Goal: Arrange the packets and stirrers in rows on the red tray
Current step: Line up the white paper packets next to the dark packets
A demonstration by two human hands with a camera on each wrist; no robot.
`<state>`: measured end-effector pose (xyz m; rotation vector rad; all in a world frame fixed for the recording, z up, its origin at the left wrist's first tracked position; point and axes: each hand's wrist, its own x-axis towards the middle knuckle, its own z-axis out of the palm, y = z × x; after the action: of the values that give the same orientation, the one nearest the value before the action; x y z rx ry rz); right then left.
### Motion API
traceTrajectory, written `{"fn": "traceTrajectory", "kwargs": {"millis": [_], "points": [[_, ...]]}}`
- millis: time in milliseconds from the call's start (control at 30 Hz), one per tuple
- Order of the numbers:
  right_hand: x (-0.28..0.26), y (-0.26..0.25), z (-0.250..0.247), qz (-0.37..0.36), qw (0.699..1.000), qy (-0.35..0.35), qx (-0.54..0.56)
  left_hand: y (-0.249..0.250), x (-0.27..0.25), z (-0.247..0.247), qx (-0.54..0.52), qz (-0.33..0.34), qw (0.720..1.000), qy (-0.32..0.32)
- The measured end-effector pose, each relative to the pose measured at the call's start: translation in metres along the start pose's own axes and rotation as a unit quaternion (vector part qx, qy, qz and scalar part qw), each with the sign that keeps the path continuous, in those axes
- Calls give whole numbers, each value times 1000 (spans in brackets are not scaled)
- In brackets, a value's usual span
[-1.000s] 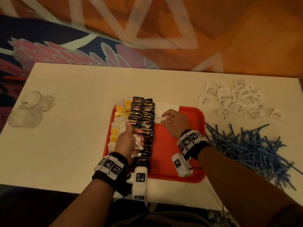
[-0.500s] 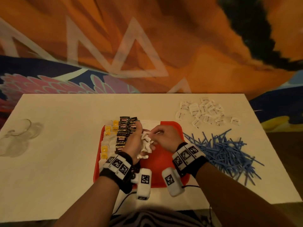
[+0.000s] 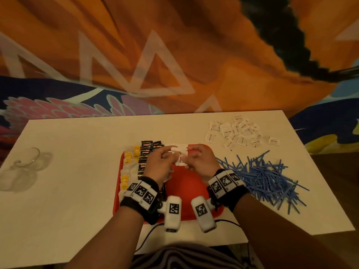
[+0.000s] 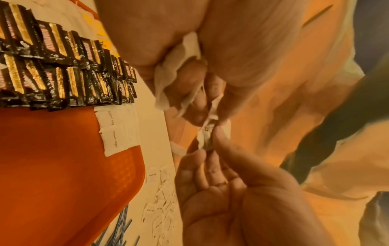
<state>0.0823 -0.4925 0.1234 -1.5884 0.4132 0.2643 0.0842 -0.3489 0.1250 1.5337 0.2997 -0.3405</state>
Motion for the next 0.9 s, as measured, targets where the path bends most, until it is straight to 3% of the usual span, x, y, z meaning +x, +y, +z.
{"fn": "traceTrajectory", "kwargs": {"millis": [133,267,433,633,767,900], "points": [[-3,-3,-2,49,997,-50,39,-1,6,-4,81,70,994,18],[-4,-6,-4,-1,998,-24,61,3,8,-5,144,121,982,14],[-4,-6,-4,22,983,-6,180,-1,0,-2,74,72,995,9],[-4,-3,-8,39,988,-26,145,-3,-3,-3,9,40,999,20],[-4,-4,-9,-1,993,-33,111,-4,-5,-3,47,42,998,-5],[-2,-3,-8,-39,996,12,73,-6,-5,-2,39,23,999,-6]]}}
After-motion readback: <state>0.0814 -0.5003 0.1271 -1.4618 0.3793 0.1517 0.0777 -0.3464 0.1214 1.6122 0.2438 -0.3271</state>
